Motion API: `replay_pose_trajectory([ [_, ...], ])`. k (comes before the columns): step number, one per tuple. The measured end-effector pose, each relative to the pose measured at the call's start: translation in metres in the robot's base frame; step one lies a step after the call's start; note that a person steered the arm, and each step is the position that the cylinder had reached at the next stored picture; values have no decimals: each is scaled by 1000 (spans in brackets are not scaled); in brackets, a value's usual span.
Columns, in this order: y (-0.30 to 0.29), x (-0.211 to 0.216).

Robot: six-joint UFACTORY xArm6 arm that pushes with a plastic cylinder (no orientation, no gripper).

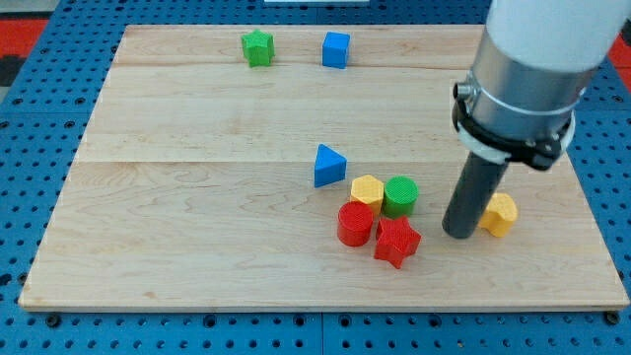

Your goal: Drag green circle to the top right of the board

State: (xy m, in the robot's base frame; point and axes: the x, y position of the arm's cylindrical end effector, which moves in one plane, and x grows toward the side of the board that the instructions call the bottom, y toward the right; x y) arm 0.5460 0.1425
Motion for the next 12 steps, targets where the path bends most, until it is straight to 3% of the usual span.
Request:
replay_pose_trajectory([
  [1,-32,-4],
  [4,-92,-88],
  [6,-93,-174],
  [7,-141,-194],
  [9,-180,-206],
  [10,-286,-206],
  [12,-184,-242],
])
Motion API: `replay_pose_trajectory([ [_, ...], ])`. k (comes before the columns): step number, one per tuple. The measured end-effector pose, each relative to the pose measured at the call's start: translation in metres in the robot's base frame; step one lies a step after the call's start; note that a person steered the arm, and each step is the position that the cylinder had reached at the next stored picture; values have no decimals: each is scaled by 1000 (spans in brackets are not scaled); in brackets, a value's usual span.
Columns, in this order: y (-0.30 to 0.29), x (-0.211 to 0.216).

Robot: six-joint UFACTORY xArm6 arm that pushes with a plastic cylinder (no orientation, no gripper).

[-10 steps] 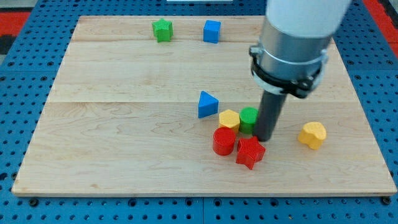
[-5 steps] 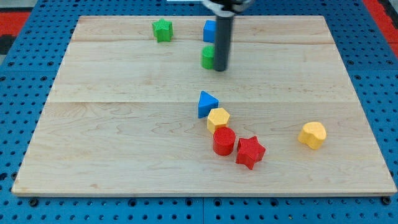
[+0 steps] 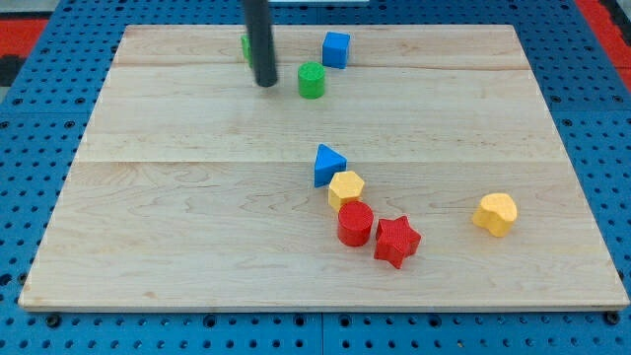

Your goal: Drag green circle to the top right of the board

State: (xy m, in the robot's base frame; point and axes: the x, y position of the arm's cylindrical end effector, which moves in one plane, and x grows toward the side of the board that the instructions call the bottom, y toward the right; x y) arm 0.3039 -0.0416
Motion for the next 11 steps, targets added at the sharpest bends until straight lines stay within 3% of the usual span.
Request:
replay_pose_trajectory([
  [1,63,0],
  [3,70,19],
  [6,137,19],
  [10,225,-7],
  [11,227,50],
])
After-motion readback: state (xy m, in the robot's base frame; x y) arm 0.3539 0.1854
